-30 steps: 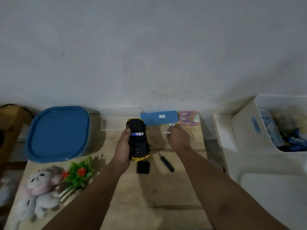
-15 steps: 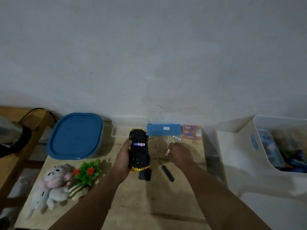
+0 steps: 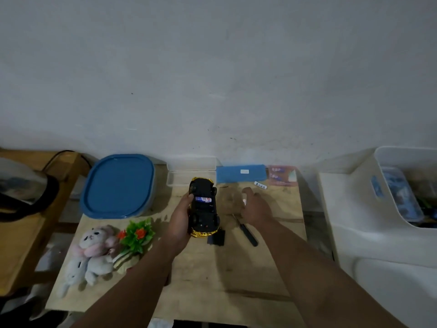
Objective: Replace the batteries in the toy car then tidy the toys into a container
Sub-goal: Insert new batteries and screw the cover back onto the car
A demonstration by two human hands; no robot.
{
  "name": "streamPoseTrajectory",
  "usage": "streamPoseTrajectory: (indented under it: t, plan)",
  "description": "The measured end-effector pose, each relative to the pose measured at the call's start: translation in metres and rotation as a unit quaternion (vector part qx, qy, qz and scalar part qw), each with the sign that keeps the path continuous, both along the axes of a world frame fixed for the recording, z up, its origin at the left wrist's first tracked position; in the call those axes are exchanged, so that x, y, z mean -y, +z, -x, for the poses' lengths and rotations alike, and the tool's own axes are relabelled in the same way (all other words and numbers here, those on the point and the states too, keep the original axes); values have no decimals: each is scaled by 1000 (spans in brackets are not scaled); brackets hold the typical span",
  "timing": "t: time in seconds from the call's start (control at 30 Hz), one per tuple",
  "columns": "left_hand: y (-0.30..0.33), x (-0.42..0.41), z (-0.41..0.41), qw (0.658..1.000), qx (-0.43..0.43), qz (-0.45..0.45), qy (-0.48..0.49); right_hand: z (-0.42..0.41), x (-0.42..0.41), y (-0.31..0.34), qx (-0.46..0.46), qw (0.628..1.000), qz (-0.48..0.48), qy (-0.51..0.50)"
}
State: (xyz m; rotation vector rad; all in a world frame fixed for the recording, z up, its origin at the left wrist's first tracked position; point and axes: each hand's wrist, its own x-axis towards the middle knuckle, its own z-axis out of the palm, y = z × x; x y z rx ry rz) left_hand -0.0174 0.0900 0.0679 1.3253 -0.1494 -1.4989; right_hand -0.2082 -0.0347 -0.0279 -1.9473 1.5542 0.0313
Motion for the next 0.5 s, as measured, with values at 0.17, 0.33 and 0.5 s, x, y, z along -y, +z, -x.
streamPoseTrajectory:
  t: [0.17, 0.33, 0.5]
  plan:
    - [10, -3, 0, 999, 5, 25, -21, -19, 0, 66, 238, 969, 30, -61]
    - [18, 1, 8, 999, 14, 24, -27, -46, -14, 127, 344, 936, 67, 47]
    - [27, 3, 13, 998, 22, 28, -43, -48, -33, 140, 288, 937, 113, 160]
